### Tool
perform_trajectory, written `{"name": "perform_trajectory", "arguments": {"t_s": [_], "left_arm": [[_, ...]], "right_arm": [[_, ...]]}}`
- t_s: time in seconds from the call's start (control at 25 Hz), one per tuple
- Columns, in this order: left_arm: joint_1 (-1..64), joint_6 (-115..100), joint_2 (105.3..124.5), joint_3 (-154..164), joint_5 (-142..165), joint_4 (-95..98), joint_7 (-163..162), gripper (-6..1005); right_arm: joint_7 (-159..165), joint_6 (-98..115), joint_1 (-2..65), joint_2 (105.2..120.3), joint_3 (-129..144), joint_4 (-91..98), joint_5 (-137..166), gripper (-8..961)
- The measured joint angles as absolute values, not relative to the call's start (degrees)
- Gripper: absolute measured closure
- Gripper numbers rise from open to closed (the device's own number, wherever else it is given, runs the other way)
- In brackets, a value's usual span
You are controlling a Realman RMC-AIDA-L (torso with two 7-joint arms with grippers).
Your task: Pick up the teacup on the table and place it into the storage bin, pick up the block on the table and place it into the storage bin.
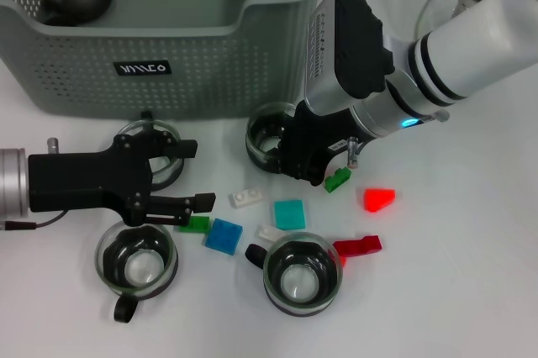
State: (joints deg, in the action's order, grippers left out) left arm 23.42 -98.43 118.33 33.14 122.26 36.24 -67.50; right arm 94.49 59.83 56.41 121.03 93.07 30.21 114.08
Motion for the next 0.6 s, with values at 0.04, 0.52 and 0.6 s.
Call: {"name": "perform_trajectory", "arguments": {"t_s": [0.04, 0.52, 0.6], "left_arm": [[23.4, -98.4, 118.35, 33.1, 122.3, 36.2, -67.5, 122], [22.6, -97.9, 118.58, 33.1, 122.6, 36.1, -65.8, 121], [22.2, -97.9, 118.69, 33.1, 122.5, 36.2, -65.4, 121]], "right_arm": [[94.5, 59.9, 56.4, 121.03, 93.1, 30.2, 114.1, 872], [97.2, 64.7, 52.0, 120.40, 92.9, 38.1, 114.5, 888], [98.8, 66.3, 50.8, 120.25, 92.6, 40.8, 115.3, 887]]}}
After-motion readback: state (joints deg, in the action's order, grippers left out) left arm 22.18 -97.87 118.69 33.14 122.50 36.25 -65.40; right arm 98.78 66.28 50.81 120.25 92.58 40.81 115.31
